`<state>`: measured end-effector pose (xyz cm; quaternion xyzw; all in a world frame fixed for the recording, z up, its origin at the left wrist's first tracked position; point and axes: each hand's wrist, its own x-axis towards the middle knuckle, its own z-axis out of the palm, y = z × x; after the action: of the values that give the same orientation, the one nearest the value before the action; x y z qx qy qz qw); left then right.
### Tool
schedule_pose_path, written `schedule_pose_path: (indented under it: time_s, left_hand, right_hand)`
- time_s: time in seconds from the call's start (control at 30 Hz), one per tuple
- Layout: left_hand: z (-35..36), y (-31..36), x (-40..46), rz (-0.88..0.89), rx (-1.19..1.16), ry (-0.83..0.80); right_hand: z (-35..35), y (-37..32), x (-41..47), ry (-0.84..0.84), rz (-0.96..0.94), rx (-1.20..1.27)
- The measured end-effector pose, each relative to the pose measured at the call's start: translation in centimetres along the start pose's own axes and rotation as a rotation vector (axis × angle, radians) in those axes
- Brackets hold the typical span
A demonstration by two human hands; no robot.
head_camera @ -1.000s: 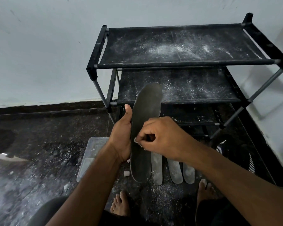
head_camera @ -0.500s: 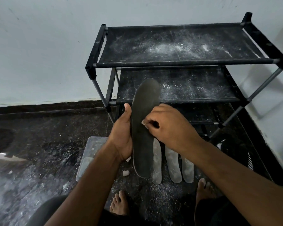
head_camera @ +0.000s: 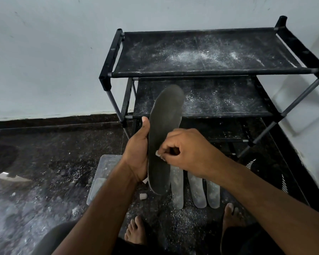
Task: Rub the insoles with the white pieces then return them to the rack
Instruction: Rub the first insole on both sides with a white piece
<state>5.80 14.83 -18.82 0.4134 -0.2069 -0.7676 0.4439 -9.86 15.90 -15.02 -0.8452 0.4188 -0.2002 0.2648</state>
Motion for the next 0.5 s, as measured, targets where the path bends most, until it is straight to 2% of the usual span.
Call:
schedule_pose_path:
  time_s: [0.17, 0.33, 0.4, 0.5]
  left_hand:
    - [0.2, -0.3, 0.1, 0.008, -0.002, -0.012]
    - [0.3, -0.7, 0.0, 0.008, 0.01, -0.007]
    - [0.2, -0.2, -0.1, 0.037, -0.021, -0.007]
    - [-0.4, 1.0, 0.0, 0.07, -0.09, -0.045]
  right_hand:
    - [0.1, 0.9, 0.3, 0.277, 0.044, -0.157]
    - [0.1, 1.0, 0.4, 0.398, 0.058, -0.184]
    - [0.2, 0.6, 0.3, 0.379, 0.016, -0.139]
    - [0.7, -0.2, 0.1, 0.19, -0.041, -0.057]
